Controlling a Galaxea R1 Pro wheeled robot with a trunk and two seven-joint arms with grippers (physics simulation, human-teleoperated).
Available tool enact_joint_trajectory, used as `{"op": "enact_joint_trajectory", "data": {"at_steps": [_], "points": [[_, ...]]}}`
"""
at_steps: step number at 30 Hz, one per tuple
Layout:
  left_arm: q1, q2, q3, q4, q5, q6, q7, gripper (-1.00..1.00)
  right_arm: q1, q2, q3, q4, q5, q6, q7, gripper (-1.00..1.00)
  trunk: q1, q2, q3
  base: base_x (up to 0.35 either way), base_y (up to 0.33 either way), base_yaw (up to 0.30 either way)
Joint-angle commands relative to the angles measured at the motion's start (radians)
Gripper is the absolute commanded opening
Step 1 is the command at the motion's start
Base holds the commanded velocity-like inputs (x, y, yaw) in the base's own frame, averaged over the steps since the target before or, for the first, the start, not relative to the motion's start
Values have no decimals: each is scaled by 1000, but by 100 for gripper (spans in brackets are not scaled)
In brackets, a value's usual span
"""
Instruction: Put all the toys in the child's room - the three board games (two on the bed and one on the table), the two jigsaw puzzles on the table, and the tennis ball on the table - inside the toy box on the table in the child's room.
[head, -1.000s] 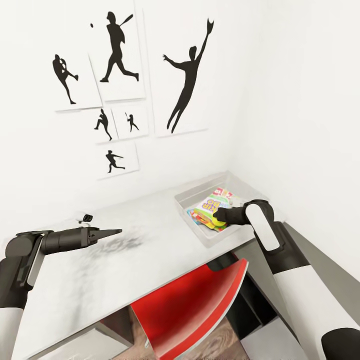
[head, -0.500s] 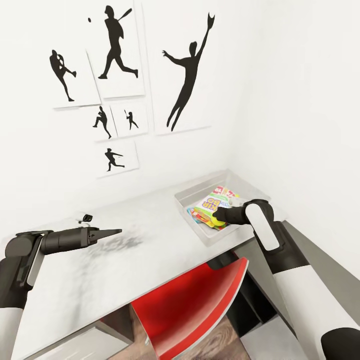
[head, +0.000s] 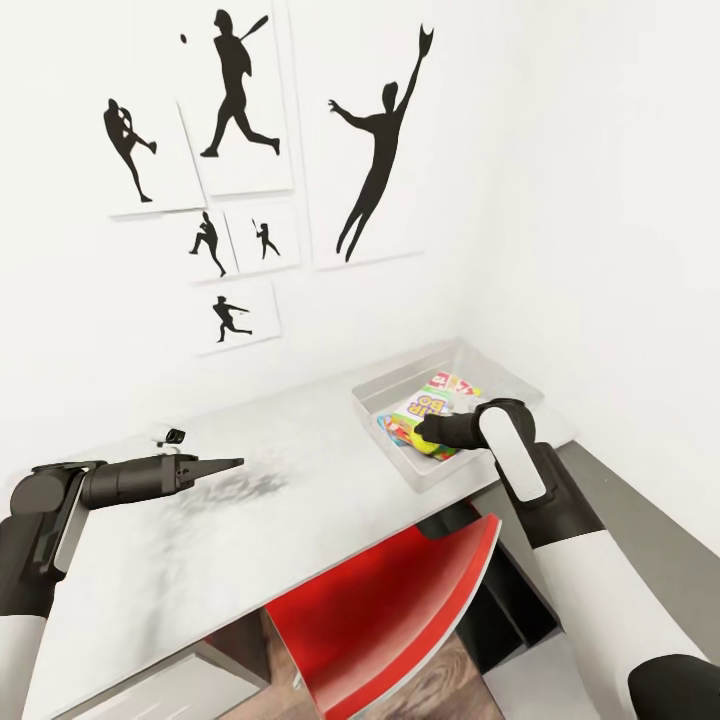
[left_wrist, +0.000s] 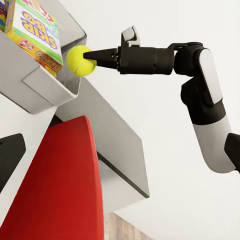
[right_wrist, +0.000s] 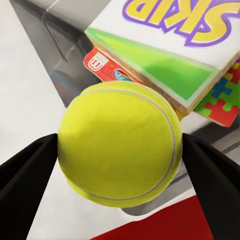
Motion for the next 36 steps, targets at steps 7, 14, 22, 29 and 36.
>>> {"op": "enact_joint_trajectory", "data": {"at_steps": [7,14,22,29,36], "points": [[-1,0,0,0,1,11,-4,100,-1,-2,3,0,-7,1,-10,-100,1,-2,-11,0,0,0],[-1,0,0,0,1,11,-4,100,-1,-2,4,0,-7,1,-10,-100,1,-2,-22,0,0,0],[-1,0,0,0,1,11,-4,100,-1,-2,4,0,-7,1,-10,-100,1,-2,-26,0,0,0],[0,2,0,0,1,11,-4,100,-1,-2,3,0,-7,1,-10,-100,1,-2,-27,0,0,0],[-1,2,0,0,0,11,-4,100,-1,-2,3,0,-7,1,-10,100,1,-2,-27,0,0,0]]}}
